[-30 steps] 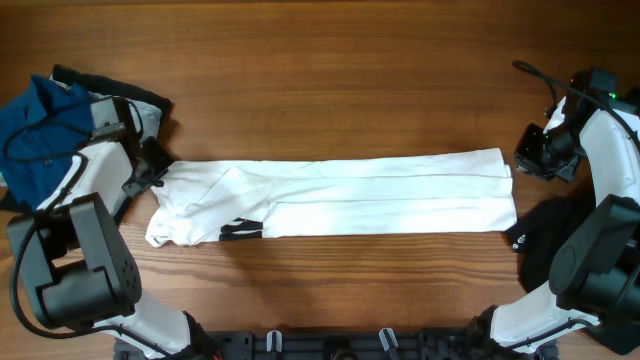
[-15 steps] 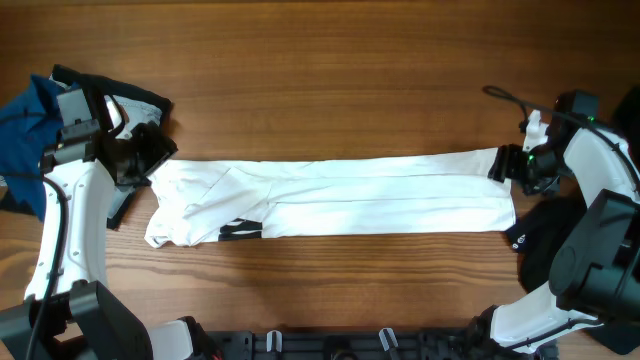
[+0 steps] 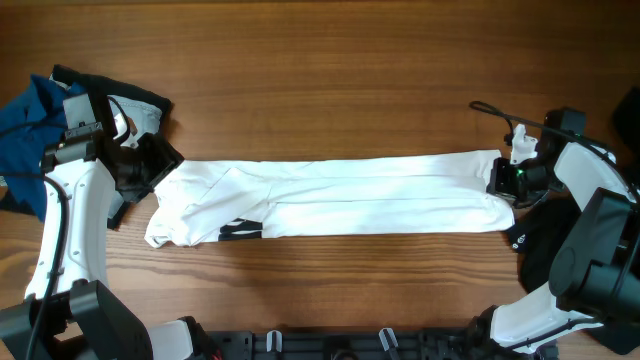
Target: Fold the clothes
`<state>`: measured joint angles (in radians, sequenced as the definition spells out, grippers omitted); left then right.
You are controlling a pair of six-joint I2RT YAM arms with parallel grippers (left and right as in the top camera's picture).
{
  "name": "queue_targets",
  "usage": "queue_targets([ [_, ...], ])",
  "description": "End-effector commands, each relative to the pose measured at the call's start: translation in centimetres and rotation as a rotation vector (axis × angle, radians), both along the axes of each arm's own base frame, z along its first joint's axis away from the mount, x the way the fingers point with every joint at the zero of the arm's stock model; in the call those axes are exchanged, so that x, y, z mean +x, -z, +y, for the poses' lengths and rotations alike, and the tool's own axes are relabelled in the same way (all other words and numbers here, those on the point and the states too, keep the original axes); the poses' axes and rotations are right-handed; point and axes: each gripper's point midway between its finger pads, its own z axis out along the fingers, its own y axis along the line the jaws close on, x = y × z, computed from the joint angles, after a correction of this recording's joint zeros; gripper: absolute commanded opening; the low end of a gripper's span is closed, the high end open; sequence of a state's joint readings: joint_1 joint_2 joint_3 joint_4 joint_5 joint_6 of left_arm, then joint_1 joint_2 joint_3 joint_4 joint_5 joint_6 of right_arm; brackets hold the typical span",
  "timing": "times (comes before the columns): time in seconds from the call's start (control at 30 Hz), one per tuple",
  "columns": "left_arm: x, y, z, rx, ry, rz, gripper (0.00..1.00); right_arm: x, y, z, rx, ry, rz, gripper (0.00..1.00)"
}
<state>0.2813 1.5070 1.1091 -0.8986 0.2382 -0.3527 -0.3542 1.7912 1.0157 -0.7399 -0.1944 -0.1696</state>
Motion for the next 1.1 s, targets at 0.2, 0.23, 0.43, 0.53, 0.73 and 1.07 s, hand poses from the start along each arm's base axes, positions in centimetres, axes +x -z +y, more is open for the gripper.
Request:
queue_targets([
  [0.2, -0.7, -0.1, -1.1, -0.047, 0.023, 0.025, 0.68, 1.8, -3.2, -5.4, -0.243, 0.229, 0.001, 0.04],
  [0.23, -0.7, -0.1, -1.1, -0.047, 0.023, 0.025, 0.68, 2.4, -4.1, -5.8, -0.253, 0.234, -0.011, 0.04],
  [0.43, -0.7, -0.1, -1.1, -0.047, 0.023, 0.025, 0.68, 5.0, -8.8, -3.9, -0.203, 0.167, -0.054, 0.04],
  [0.53, -0.9, 0.0, -1.1, -0.049, 0.023, 0.032, 0.68, 4.7, -8.8, -0.2, -0.179, 0.114, -0.011, 0.04],
  [0.73, -1.2, 0.0, -1.2, -0.053, 0.023, 0.044, 0.68, 4.5, -8.4, 9.0, -0.143, -0.012, 0.025, 0.04],
  [1.07, -1.2, 0.0, -1.2, -0.054, 0.023, 0.047, 0.69, 3.0, -7.1, 19.2, -0.093, -0.167, -0.001, 0.04],
])
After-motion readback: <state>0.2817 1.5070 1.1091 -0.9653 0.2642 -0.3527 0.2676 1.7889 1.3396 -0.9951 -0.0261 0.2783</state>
